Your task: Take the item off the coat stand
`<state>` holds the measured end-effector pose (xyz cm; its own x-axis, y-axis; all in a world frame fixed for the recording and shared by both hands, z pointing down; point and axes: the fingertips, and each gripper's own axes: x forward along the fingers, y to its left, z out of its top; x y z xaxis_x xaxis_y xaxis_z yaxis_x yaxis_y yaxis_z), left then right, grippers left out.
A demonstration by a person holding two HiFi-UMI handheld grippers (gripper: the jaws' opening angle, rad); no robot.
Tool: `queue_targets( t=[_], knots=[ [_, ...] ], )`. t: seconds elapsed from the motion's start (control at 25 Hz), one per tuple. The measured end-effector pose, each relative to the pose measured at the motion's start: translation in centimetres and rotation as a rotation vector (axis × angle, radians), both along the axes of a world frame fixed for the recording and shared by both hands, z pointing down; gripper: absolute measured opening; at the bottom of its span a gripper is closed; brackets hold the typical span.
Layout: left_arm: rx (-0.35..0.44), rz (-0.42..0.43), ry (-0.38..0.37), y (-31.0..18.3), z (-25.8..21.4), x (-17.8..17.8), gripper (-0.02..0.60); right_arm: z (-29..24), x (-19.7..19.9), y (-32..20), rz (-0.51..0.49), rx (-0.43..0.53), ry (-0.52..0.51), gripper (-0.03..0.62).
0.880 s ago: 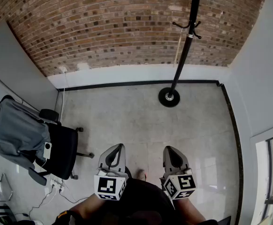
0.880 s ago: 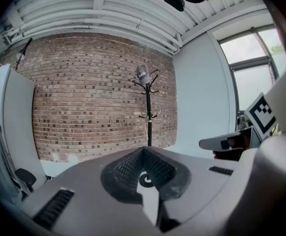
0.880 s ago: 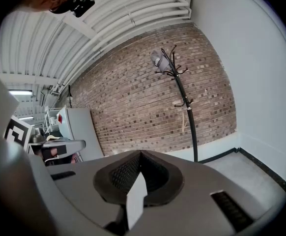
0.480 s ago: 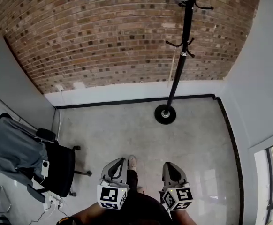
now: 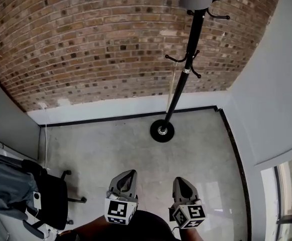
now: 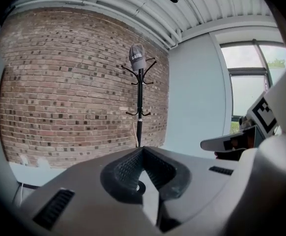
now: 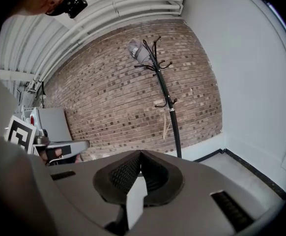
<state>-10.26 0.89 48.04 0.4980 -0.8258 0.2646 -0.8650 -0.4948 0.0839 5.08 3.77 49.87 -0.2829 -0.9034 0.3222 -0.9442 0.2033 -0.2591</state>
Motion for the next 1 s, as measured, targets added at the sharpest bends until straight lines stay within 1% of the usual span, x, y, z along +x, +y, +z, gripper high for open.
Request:
queue_targets(
  t=[0.12,0.2,0.28,0.36,0.48,0.64,0.72,0.8,0.88,1.0],
  knots=[
    [0.013,0.030,0.001,-5.5,-0.8,0.4,0.025,-0.9,-0.3,-5.2,-0.005,0.004,0.022,0.015],
    [0.039,0.048,0.006,-9.0,-1.7,0.5,0.026,-1.7,-0.5,-8.9,-0.001,0.014,0.033,0.015],
    [0.067,0.056,0.014,-12.2,-2.5,0.1,0.025,-2.2,-1.0,-12.4,0.002,0.027,0.042,0.015],
    [0.062,0.056,0.019,-15.0,-3.1,-0.6,0.025,-2.9,-1.8,-15.5,0.000,0.039,0.048,0.015],
    [0.066,0.059,0.030,-18.7,-4.2,-1.5,0.025,-4.1,-3.0,-19.4,-0.008,0.056,0.048,0.015],
    [0.095,0.068,0.048,-22.7,-6.0,-1.8,0.025,-6.0,-3.9,-23.2,-0.034,0.091,0.031,0.015],
    [0.114,0.070,0.066,-24.1,-7.1,-1.6,0.025,-7.5,-3.5,-24.9,-0.043,0.125,0.007,0.015],
    [0.141,0.069,0.082,-25.3,-8.1,-1.2,0.025,-9.6,-2.4,-26.7,-0.045,0.176,-0.039,0.015],
    [0.159,0.063,0.085,-26.4,-8.9,-0.6,0.025,-12.3,-1.1,-28.8,-0.059,0.243,-0.095,0.015],
    [0.185,0.026,0.077,-28.2,-10.3,-0.1,0.025,-16.5,0.6,-32.0,-0.110,0.350,-0.161,0.015]
  ],
)
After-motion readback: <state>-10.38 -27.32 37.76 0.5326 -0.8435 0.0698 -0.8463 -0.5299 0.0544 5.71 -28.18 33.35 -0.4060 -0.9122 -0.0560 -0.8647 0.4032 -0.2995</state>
